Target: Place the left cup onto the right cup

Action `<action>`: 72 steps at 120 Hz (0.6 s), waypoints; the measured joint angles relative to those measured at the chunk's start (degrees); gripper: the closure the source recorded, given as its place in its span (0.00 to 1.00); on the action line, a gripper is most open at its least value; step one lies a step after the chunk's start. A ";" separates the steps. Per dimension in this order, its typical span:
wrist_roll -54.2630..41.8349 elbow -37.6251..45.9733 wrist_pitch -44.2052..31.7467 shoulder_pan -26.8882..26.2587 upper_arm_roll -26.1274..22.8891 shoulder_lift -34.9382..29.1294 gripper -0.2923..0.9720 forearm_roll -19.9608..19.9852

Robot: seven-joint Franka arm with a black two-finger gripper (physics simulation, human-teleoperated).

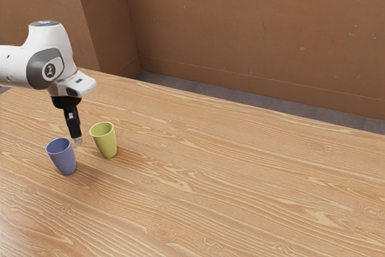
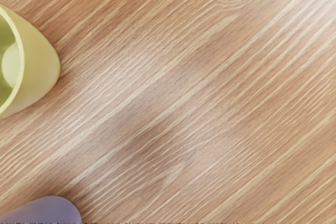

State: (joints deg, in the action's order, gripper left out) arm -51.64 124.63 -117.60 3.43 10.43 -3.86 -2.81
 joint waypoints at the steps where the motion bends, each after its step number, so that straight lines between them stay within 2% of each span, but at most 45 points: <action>1: 0.02 0.10 -0.06 0.07 -0.02 -0.02 0.23 -0.02; 72: 1.05 2.01 -1.20 4.73 -0.24 -0.11 0.23 -2.30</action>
State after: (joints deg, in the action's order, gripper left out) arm -50.59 126.64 -118.79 8.16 10.20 -3.97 -5.11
